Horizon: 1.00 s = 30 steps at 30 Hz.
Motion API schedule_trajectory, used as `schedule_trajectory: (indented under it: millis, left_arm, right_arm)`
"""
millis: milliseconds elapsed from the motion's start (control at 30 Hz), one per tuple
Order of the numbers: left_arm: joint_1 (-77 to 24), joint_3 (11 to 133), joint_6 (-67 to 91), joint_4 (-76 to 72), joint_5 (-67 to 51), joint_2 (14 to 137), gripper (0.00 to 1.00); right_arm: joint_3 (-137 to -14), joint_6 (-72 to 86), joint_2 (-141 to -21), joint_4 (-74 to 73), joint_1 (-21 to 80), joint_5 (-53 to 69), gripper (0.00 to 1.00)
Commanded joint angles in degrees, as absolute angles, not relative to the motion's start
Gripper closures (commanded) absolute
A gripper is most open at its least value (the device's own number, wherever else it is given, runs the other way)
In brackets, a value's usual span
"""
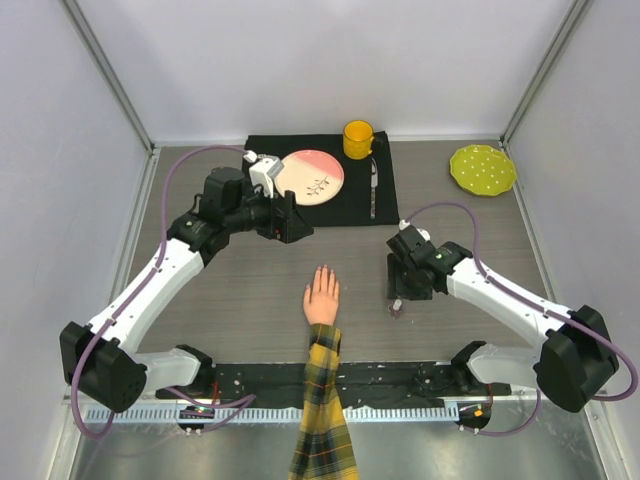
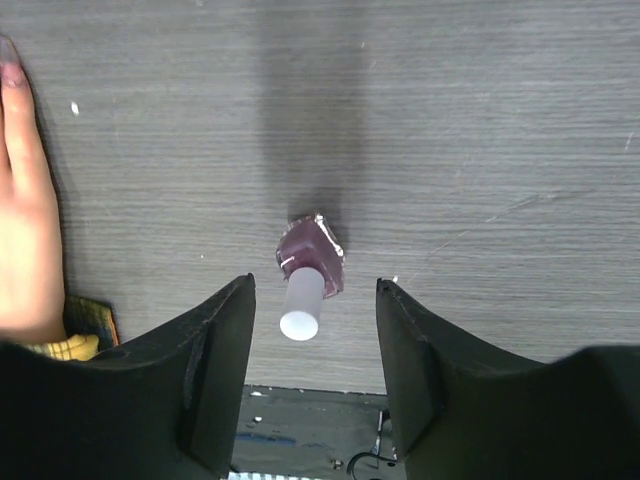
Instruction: Paint the nails
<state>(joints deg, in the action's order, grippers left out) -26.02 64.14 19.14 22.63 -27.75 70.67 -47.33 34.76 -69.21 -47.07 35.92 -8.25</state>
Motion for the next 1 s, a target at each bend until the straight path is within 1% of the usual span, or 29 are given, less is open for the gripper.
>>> schedule_trajectory:
  millis: [0,67,100,133,333,533,600,633,667,767,800,867,900,967]
  left_arm:
    - [-26.1,63.72,18.81,20.21,-29.44,70.14,0.16]
    - [-26.19,63.72,18.9,20.04,-29.79,70.22,0.16]
    - [-26.19,63.72,18.98,20.04,-29.79,70.22,0.16]
    - [-26.19,63.63,18.98,20.13,-29.97,70.22,0.16]
    - [-26.19,63.19,18.9,20.04,-29.97,69.96,0.16]
    - [-26.19,62.75,18.63,20.13,-30.14,70.49,0.17]
    - [-26.19,62.67,18.46,20.04,-30.93,70.58,0.17]
    - [-26.19,62.58,18.28,19.87,-31.55,70.84,0.17]
    - [-26.19,62.49,18.19,19.52,-32.34,71.19,0.17]
    - [-26.89,62.05,18.46,17.14,-38.65,72.68,0.18]
    - [-28.11,62.05,17.85,16.09,-43.2,73.21,0.18]
    - [-29.87,61.96,15.92,16.0,-47.71,75.05,0.18]
    - [-32.06,60.92,14.34,16.0,-51.12,75.58,0.17]
    - [-34.53,59.51,8.28,16.08,-51.24,75.06,0.17]
  right_arm:
    - [-45.53,36.91,-66.89,-47.02,37.44,-7.12,0.49]
    - [-45.09,37.09,-66.71,-46.85,37.44,-7.73,0.55]
    - [-45.17,37.18,-67.06,-46.76,37.53,-7.82,0.59]
    - [-45.18,37.18,-67.5,-46.76,37.62,-7.74,0.6]
    - [-45.61,36.65,-69.16,-46.23,38.41,-9.4,0.61]
    - [-45.88,36.47,-70.58,-44.74,38.5,-8.79,0.72]
    - [-46.05,36.13,-70.58,-44.82,38.58,-8.79,0.86]
    - [-46.75,35.78,-70.49,-45.09,38.58,-8.88,0.96]
    - [-47.54,35.16,-70.14,-45.17,38.58,-8.79,0.99]
    - [-52.81,28.06,-69.96,-43.86,38.58,-3.1,0.99]
    - [-54.13,23.69,-69.87,-42.99,38.58,4.06,0.99]
    - [-56.95,19.71,-69.7,-39.65,38.58,13.93,0.99]
    - [-57.48,18.38,-69.52,-38.51,38.58,21.98,0.99]
    - [-59.14,15.39,-69.52,-37.36,38.58,26.17,0.99]
